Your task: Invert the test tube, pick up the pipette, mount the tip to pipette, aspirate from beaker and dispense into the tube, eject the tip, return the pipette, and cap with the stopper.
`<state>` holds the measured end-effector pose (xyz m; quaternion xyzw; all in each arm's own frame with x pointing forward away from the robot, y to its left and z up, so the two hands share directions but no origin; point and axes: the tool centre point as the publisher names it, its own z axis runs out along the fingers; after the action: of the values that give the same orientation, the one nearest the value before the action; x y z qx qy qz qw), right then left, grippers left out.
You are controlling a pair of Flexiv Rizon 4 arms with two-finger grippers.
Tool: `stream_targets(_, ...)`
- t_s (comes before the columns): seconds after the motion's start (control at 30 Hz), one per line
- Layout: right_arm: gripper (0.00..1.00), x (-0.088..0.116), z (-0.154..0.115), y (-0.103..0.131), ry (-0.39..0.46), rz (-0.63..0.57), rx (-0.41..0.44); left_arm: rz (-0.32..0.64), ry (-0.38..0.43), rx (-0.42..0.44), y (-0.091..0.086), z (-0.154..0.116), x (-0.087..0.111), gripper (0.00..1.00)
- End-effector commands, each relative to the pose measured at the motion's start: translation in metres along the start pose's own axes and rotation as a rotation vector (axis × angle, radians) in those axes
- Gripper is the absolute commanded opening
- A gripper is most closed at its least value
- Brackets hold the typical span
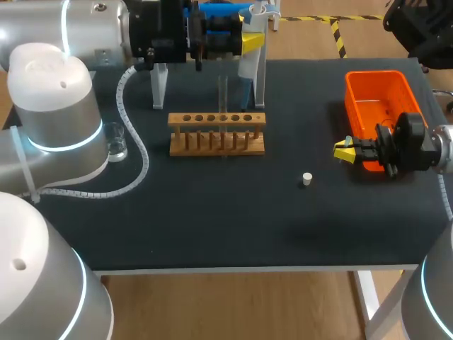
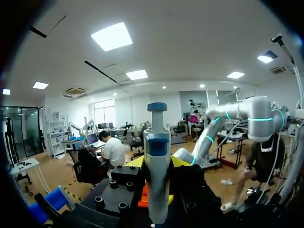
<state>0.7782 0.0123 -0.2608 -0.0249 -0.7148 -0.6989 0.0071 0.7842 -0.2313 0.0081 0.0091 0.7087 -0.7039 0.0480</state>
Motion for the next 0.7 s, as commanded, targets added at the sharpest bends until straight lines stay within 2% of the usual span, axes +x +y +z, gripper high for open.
stream_targets(0.03,0.00,0.0010,0.0009,0.0000,-0.005,-0.001,0.001,-0.001,0.005,-0.004,-0.0012,-0.0009,-0.0007,0.00)
stream_targets(0.3,0.00,0.0010,0.0009,0.0000,-0.005,-0.001,0.001,-0.001,0.005,-0.004,-0.0012,-0.0009,-0.0007,0.00)
stream_targets(0.7,0.00,0.0010,0.0009,0.0000,-0.005,-0.001,0.001,-0.070,-0.007,0.005,-0.0030,-0.0059,-0.0021,0.00)
